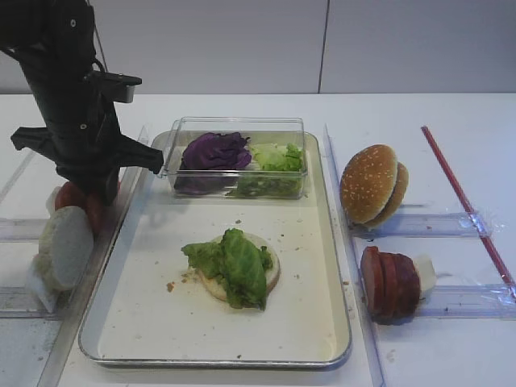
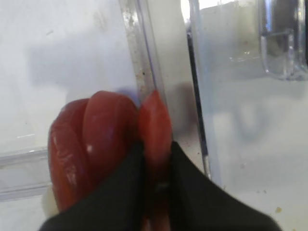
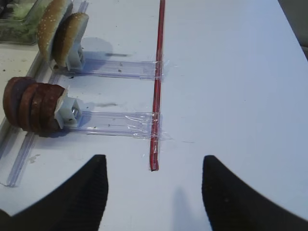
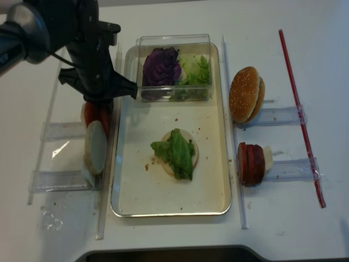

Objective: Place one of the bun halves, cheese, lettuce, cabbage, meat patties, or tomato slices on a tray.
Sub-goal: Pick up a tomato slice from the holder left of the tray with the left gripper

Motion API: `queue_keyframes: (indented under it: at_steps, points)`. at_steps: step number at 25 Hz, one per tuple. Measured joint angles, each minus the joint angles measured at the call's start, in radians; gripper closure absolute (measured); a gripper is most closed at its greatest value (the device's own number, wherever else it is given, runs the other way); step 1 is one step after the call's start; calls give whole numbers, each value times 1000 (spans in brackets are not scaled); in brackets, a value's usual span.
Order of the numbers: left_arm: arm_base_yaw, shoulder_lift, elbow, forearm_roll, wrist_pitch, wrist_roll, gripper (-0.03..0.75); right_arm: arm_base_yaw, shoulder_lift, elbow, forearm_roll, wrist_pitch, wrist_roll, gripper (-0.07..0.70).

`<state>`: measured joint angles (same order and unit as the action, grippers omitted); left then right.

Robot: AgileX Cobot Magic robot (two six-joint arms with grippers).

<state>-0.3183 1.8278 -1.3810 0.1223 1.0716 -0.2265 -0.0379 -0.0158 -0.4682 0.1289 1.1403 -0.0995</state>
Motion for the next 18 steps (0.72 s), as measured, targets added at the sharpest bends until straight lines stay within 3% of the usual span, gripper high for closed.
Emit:
queue_keyframes:
  at_steps: [18]
  points:
    - [0,-41,0,-2,19,0,655,0,0,0,0,0,0,180]
